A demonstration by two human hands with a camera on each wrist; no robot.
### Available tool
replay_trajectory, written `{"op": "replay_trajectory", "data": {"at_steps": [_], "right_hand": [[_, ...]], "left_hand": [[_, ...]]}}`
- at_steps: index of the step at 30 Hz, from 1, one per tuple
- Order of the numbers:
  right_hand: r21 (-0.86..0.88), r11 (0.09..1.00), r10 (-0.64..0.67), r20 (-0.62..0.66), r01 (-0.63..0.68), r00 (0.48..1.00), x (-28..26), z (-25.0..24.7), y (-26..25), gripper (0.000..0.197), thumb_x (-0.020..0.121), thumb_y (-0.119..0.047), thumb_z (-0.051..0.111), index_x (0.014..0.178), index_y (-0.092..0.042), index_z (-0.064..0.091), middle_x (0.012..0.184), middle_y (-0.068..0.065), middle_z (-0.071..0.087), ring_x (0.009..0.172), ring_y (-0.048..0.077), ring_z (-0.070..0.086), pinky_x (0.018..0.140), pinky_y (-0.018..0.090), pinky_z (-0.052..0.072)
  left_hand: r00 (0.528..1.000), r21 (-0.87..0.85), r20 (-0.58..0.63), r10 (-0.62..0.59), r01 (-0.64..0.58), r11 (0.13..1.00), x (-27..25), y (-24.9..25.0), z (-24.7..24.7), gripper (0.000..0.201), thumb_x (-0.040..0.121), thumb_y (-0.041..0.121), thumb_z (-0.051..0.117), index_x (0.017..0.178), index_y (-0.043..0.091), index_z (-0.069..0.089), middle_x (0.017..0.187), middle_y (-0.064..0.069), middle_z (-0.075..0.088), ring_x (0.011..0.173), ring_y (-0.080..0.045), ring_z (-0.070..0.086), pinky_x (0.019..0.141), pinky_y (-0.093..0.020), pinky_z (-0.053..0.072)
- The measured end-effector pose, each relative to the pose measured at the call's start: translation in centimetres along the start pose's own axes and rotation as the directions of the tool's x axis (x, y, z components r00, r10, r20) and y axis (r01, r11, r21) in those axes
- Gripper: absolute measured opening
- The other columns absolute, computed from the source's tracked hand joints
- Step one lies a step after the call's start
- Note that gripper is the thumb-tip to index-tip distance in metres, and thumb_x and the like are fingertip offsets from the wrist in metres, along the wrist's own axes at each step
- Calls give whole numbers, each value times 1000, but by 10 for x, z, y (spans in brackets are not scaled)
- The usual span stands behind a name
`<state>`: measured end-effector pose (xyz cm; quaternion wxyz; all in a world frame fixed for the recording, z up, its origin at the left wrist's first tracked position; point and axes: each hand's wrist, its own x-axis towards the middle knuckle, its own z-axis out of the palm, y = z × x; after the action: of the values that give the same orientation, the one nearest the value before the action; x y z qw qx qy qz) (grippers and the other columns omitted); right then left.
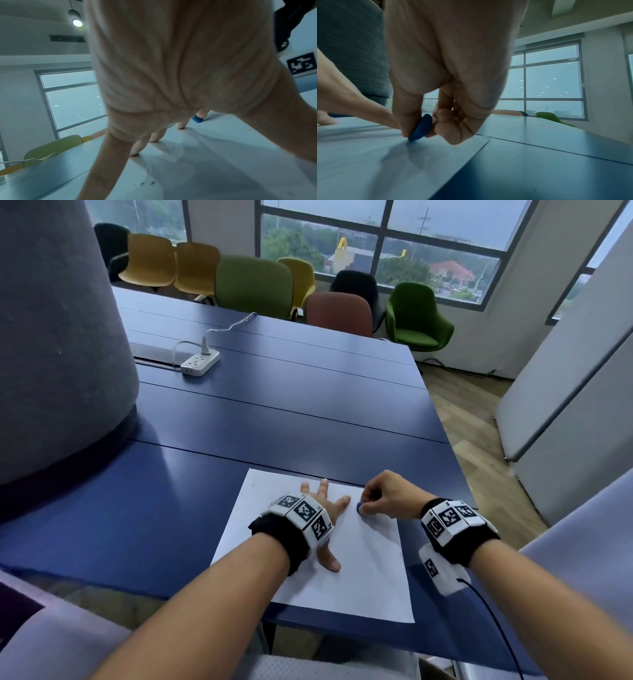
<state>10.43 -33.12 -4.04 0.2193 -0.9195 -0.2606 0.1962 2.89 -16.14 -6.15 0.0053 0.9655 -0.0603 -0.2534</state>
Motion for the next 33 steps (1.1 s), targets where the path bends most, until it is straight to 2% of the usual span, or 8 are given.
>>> {"op": "replay_trajectory", "data": {"at_steps": [4, 9, 14, 19, 23, 25, 28, 33], "right_hand": [[-23, 999, -16, 300, 24, 954, -9, 0, -9, 8, 77, -19, 74, 73, -12, 72, 64, -2, 66, 53, 14, 52, 51, 25, 44], [55, 998, 32, 89, -37, 996, -3, -3, -3, 10, 76, -15, 74, 72, -7, 71, 59, 0, 62, 46, 14, 49, 47, 24, 44], [36, 999, 8, 318, -20, 948, -14, 0, -7, 6, 75, -15, 77, 71, -13, 73, 66, 4, 67, 57, 19, 54, 50, 26, 46], [187, 980, 65, 33, -70, 997, -15, -5, 13, 13, 76, -14, 77, 75, -2, 72, 64, 7, 66, 50, 14, 52, 46, 24, 45], [116, 992, 18, 232, -46, 972, -24, 0, 3, 11, 77, -13, 77, 78, -4, 72, 65, 3, 68, 52, 13, 55, 48, 24, 47], [72, 996, 45, 187, -60, 981, -20, -6, 5, 10, 77, -14, 76, 76, -4, 73, 63, 2, 65, 51, 12, 56, 47, 24, 47], [46, 994, 100, 1, -100, 995, -15, -9, 14, 14, 78, -17, 74, 67, -9, 68, 59, 0, 61, 49, 13, 53, 46, 22, 45], [28, 999, 36, 196, -42, 980, -24, -3, 8, 11, 77, -18, 75, 72, -9, 71, 60, -4, 64, 53, 16, 55, 50, 26, 47]], "left_hand": [[1000, 9, 17, -19, 19, 1000, -2, 3, -2, 139, 54, 64, 85, 152, 43, -10, 161, -11, -21, 145, -51, -9, 109, -71, 24], [1000, 31, 21, -17, 17, 999, -1, 5, -3, 139, 55, 62, 86, 152, 42, -10, 161, -13, -20, 144, -53, -8, 109, -68, 23], [999, 73, 30, -24, 21, 997, 0, 9, -5, 140, 53, 63, 86, 149, 49, -14, 159, -20, -22, 141, -59, -5, 108, -68, 24], [998, 71, 53, -26, 22, 997, 2, 11, -8, 140, 51, 63, 87, 147, 53, -15, 158, -21, -24, 139, -62, -5, 107, -70, 25], [997, 81, 63, -35, 30, 996, -1, 12, -10, 140, 53, 62, 87, 148, 52, -16, 158, -21, -25, 139, -62, -4, 106, -69, 26], [998, 85, 60, -35, 30, 996, -1, 12, -10, 141, 52, 63, 87, 147, 52, -16, 158, -21, -24, 139, -62, -2, 106, -68, 27], [998, 59, 60, -36, 33, 998, 0, 13, -9, 141, 51, 61, 88, 147, 54, -15, 158, -20, -25, 140, -61, -5, 106, -70, 27], [998, 71, 58, -39, 35, 997, -4, 13, -11, 139, 55, 60, 87, 148, 52, -16, 158, -21, -25, 140, -61, -5, 107, -68, 25]]}}
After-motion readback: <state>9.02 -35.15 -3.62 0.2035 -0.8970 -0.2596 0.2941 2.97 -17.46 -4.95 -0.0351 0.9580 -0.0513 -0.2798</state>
